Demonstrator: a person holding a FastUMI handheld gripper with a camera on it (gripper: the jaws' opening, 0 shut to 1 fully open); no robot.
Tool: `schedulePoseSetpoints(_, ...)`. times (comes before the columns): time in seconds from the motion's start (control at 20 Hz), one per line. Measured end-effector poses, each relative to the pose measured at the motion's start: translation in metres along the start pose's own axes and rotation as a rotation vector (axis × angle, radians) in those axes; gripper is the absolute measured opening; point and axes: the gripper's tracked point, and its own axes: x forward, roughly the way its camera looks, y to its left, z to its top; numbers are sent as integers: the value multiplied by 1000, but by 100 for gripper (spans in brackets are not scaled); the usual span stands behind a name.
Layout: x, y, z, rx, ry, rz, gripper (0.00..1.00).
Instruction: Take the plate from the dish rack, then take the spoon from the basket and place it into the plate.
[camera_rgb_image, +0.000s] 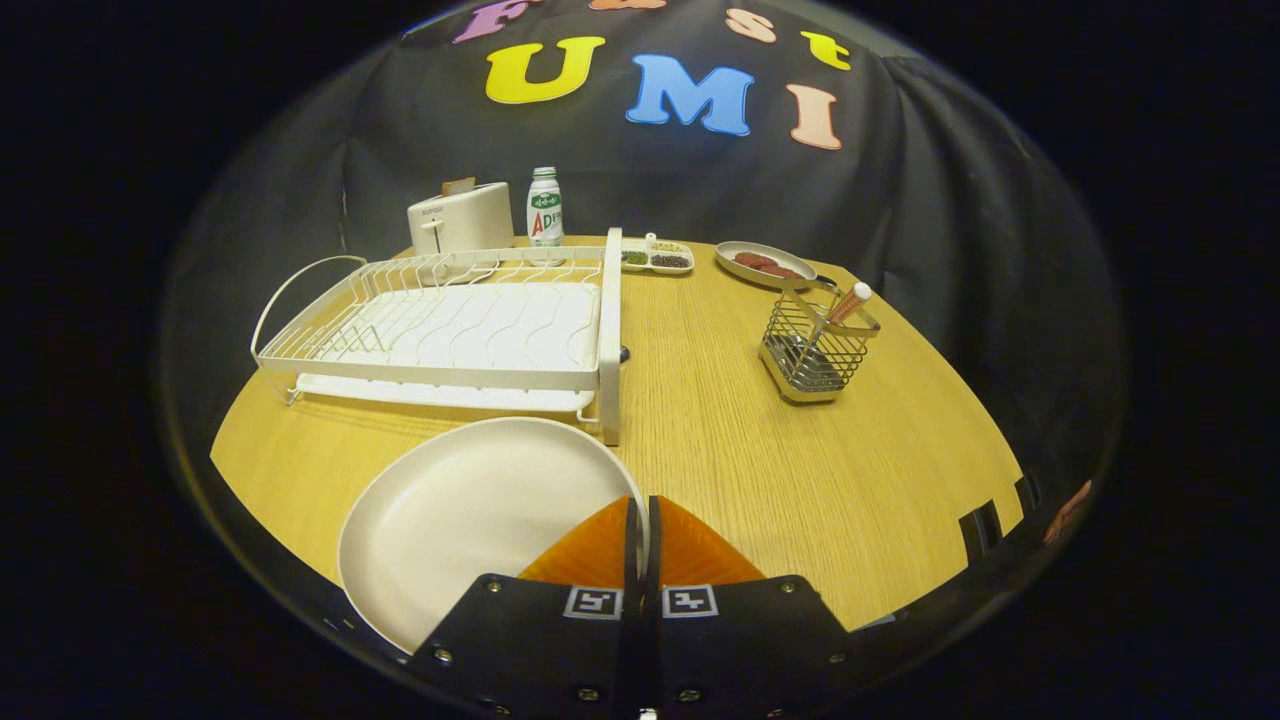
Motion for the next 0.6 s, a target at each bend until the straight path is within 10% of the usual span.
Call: schedulePoseSetpoints(0.6,-4,-20,15,-12,-34,-24,0)
